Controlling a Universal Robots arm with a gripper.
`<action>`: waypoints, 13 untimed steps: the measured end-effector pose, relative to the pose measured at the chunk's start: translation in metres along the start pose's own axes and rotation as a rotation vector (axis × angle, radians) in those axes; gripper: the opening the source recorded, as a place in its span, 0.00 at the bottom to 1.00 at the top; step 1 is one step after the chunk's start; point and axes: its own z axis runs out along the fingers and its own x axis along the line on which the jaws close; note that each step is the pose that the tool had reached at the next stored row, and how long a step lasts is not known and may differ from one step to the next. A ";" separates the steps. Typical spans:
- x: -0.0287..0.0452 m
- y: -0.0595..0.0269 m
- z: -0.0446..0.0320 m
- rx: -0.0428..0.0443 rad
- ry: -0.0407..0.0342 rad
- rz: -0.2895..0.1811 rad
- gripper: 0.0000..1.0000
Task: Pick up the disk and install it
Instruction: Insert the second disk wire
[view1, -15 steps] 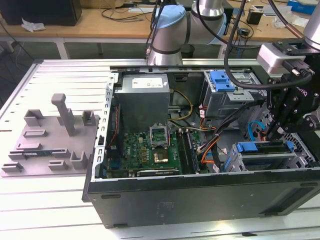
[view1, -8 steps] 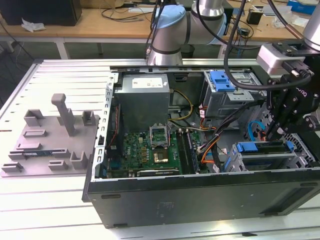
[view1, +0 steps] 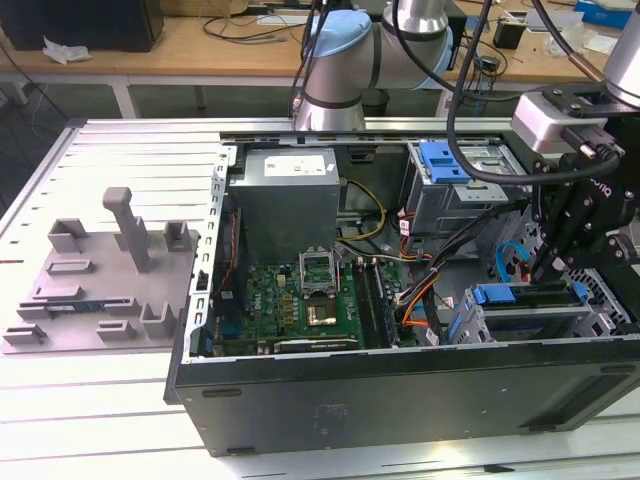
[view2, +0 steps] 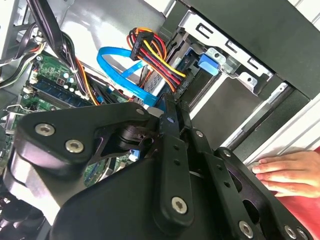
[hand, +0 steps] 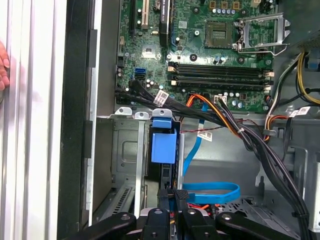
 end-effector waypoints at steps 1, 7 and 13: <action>0.0000 0.0000 0.0003 0.0000 0.0000 0.000 0.16; 0.0004 0.0000 0.0014 0.0000 -0.0001 0.000 0.16; 0.0006 0.0001 0.0023 0.0001 -0.0001 0.000 0.16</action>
